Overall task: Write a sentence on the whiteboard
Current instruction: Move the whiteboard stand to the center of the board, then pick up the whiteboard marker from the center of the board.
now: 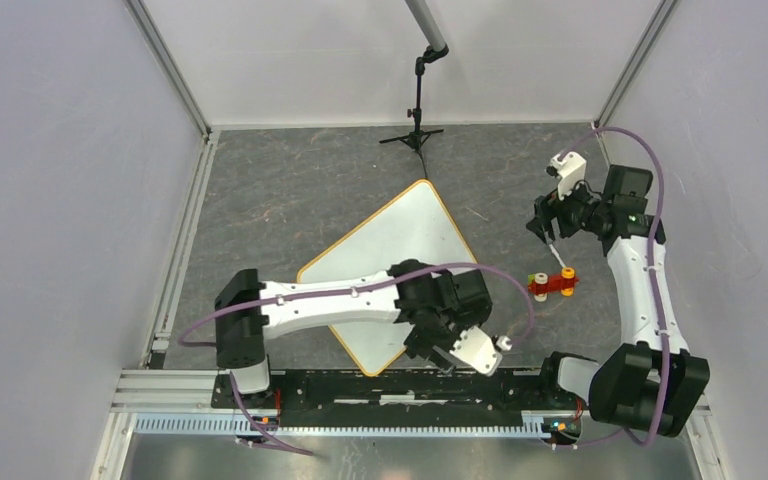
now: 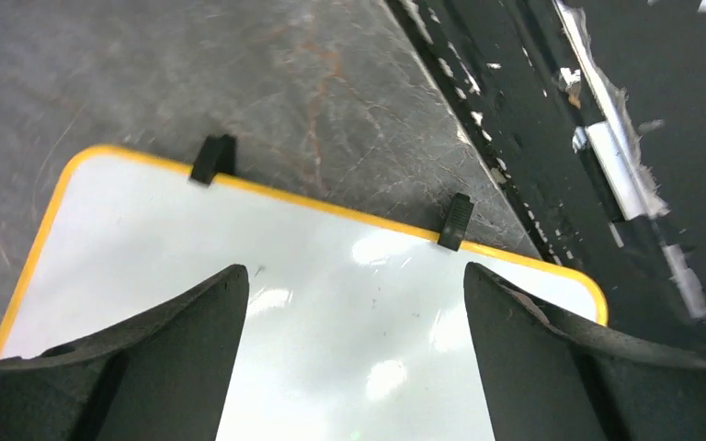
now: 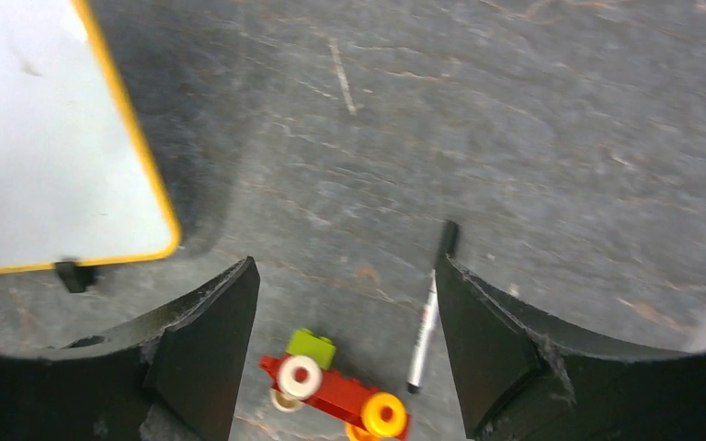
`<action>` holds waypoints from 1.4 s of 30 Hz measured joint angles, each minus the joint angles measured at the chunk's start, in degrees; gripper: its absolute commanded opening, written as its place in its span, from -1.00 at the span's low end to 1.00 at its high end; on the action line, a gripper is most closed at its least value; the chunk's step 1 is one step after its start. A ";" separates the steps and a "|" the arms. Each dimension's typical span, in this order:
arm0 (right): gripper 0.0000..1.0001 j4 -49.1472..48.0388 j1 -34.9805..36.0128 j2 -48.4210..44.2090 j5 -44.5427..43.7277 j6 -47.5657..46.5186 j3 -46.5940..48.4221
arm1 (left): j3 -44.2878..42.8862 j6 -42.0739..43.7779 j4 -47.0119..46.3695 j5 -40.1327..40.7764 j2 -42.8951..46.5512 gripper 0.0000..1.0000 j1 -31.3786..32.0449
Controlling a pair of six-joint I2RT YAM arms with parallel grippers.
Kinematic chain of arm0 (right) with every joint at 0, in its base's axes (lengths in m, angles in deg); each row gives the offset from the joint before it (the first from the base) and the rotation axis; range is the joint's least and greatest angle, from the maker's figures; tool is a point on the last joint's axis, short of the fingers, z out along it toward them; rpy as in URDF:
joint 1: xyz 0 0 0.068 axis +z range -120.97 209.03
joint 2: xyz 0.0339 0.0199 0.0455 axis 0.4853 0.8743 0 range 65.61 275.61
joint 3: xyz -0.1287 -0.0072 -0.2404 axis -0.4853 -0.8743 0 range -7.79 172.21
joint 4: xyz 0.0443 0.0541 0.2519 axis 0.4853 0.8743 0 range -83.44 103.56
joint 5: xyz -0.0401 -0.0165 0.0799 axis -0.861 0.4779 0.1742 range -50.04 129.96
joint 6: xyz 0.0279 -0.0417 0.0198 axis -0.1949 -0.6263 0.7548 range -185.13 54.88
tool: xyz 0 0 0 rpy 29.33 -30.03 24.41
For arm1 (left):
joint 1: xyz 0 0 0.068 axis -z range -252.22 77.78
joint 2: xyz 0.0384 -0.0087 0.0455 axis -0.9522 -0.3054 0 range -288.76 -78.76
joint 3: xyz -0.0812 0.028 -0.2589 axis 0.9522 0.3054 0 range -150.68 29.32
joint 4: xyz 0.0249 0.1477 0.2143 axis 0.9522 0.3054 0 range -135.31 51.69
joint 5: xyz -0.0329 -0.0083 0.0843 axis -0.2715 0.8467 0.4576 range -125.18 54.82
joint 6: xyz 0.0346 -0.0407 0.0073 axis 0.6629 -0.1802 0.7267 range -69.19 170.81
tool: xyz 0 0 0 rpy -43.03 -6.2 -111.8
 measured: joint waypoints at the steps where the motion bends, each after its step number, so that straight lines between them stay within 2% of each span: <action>1: 0.49 0.85 -0.70 0.26 -1.40 -0.98 1.42 | -0.92 -1.97 0.44 -0.28 0.98 0.87 -0.39; 4: 0.40 2.64 -1.51 1.29 -6.12 -3.21 3.61 | -4.87 -7.85 1.64 -1.53 3.21 0.87 -3.58; 7: 0.26 4.92 -1.68 4.04 -11.06 -5.38 5.07 | -10.23 -13.62 2.21 -2.01 3.98 0.87 -8.83; 10: 0.23 7.28 -1.66 9.03 -15.76 -7.50 6.75 | -14.67 -20.02 2.21 -3.26 4.81 0.87 -15.19; 17: 0.19 7.78 -1.01 16.04 -22.58 -10.27 6.62 | -15.28 -30.38 1.77 -5.92 12.57 0.90 -26.56; 24: 0.18 3.93 0.00 19.63 -26.23 -11.47 3.19 | -11.45 -34.36 1.49 -6.16 22.75 0.95 -30.77; 33: 0.12 -0.94 0.00 27.52 -29.03 -12.59 2.21 | -9.44 -37.18 1.53 -8.41 24.85 0.96 -37.29; 38: -0.05 -2.27 0.00 31.36 -29.00 -13.31 2.36 | -8.92 -39.58 1.46 -11.21 26.45 0.97 -43.34; 42: -0.27 -2.36 -0.04 32.50 -28.37 -13.68 3.58 | -7.61 -41.00 1.49 -12.66 29.07 0.99 -46.47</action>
